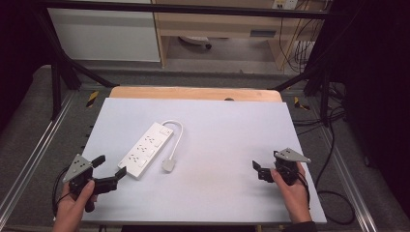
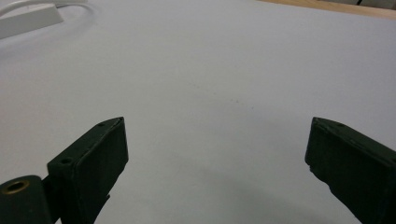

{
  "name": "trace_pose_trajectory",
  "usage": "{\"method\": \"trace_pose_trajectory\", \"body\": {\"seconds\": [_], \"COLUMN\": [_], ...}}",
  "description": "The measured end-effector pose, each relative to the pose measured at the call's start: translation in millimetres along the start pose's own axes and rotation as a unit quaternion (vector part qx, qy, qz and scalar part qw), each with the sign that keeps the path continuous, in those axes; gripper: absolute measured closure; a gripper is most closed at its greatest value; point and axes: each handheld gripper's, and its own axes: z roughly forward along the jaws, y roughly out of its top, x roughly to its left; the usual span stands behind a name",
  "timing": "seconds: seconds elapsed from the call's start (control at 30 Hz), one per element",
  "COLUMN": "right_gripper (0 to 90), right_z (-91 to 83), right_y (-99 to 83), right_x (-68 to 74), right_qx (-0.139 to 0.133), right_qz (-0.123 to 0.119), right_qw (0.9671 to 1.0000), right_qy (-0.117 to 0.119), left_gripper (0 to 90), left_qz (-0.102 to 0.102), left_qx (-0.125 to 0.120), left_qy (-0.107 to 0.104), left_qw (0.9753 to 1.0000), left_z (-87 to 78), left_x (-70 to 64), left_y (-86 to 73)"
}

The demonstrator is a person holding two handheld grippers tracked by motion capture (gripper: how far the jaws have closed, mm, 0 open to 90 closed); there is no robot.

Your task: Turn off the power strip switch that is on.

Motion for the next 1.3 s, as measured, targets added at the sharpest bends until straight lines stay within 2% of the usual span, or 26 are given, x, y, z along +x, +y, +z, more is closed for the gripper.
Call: {"method": "trace_pose_trajectory", "body": {"seconds": [0.3, 0.43, 0.63, 0.73, 0.8, 0.93, 1.1, 1.3], "right_gripper": [6.2, 5.6, 4.6, 4.5, 4.4, 4.3, 3.9, 3.5], "right_z": [-3.2, -2.8, -6.8, -8.5, -8.8, -9.8, -10.9, -11.3], "right_y": [1.7, 2.0, 4.9, 5.3, 5.2, 5.7, 6.2, 6.7], "right_x": [0.3, 0.9, 2.4, 1.8, 0.8, 0.4, 1.3, 1.7], "right_qx": [-0.020, -0.016, -0.035, -0.041, -0.042, -0.046, -0.051, -0.052], "right_qz": [-0.001, -0.007, -0.020, -0.019, -0.013, -0.006, -0.006, -0.006], "right_qw": [0.9998, 0.9998, 0.9992, 0.9989, 0.9990, 0.9989, 0.9987, 0.9986], "right_qy": [0.001, 0.002, 0.000, -0.004, -0.003, -0.002, 0.001, 0.000], "left_gripper": [6.6, 6.6, 5.4, 4.9, 5.6, 6.4, 6.8, 6.8], "left_qz": [-0.006, -0.010, -0.001, -0.006, -0.006, -0.010, -0.012, -0.012], "left_qx": [-0.011, -0.005, -0.004, 0.002, -0.007, -0.012, -0.018, -0.023], "left_qy": [0.001, -0.004, -0.016, -0.021, -0.012, -0.011, -0.008, -0.024], "left_qw": [0.9999, 0.9999, 0.9999, 0.9998, 0.9999, 0.9998, 0.9997, 0.9994], "left_z": [-1.8, -1.4, -2.4, -1.4, -0.6, -0.7, -0.6, 4.7], "left_x": [1.3, 0.5, -5.2, -7.4, -10.0, -11.2, -14.4, -20.4], "left_y": [1.0, 2.2, 5.3, 5.8, 7.2, 9.1, 20.3, 38.9]}}
